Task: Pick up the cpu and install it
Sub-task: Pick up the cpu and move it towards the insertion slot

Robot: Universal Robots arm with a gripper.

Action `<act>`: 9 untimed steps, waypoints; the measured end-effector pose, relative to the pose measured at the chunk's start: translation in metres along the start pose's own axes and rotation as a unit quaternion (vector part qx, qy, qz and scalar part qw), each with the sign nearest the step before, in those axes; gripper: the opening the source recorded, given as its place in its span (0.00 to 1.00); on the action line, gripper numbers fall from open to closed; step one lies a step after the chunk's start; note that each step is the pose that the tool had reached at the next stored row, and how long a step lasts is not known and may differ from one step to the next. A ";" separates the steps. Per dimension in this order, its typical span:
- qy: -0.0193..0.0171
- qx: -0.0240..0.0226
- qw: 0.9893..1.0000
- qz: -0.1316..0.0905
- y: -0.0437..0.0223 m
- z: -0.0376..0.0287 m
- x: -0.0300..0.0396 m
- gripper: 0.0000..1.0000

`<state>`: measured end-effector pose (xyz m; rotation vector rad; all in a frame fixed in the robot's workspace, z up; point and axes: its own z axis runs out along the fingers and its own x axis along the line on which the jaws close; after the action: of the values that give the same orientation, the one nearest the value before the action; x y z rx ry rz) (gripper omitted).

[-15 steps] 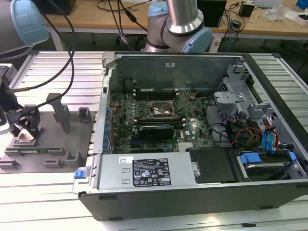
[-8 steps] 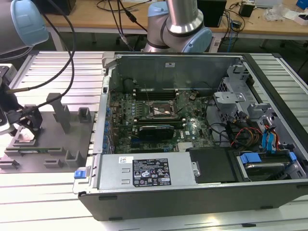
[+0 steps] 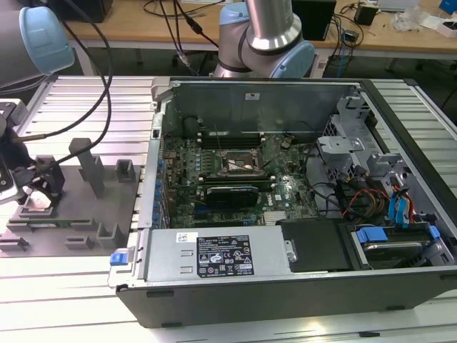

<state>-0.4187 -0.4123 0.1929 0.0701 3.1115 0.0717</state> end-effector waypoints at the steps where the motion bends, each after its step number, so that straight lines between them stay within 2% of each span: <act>1: 0.000 0.000 1.000 0.000 0.0002 0.0003 0.0000 0.68; 9: 0.000 0.000 1.000 0.000 0.0016 0.0033 0.0002 0.68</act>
<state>-0.4188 -0.4106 0.1896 0.0698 3.1117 0.0715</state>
